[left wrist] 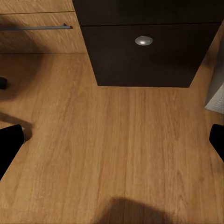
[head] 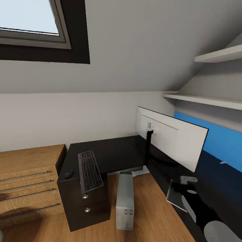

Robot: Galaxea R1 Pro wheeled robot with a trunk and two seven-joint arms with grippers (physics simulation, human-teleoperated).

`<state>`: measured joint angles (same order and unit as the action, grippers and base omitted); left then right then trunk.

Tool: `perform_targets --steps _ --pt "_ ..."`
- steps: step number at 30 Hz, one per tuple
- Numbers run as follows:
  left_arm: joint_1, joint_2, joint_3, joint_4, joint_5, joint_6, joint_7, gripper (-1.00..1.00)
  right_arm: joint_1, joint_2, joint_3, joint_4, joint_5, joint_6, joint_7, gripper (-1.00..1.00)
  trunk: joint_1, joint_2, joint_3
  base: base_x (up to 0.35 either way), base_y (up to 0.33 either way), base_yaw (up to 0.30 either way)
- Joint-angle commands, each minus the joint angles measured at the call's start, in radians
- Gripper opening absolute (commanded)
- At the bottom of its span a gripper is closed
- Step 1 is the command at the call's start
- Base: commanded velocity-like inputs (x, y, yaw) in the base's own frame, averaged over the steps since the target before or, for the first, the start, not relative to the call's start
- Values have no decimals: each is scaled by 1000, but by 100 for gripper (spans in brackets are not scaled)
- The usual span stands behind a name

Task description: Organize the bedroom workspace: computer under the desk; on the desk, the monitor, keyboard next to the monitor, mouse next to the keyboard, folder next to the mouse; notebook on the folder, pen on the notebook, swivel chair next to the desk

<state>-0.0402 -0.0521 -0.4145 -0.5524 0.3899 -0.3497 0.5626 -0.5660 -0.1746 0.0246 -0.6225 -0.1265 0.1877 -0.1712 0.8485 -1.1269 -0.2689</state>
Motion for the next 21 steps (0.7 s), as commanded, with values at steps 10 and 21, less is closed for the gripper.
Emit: perform_targets --steps 10,21 --pt "-1 0 -9 1 9 -6 6 100 -74 -15 2 158 -13 -110 -5 100 0 -1 -1 0 0 0" --pt "-1 1 -10 5 5 -6 5 100 -77 -13 2 163 -15 -130 -3 100 0 -1 -1 92 0 0"
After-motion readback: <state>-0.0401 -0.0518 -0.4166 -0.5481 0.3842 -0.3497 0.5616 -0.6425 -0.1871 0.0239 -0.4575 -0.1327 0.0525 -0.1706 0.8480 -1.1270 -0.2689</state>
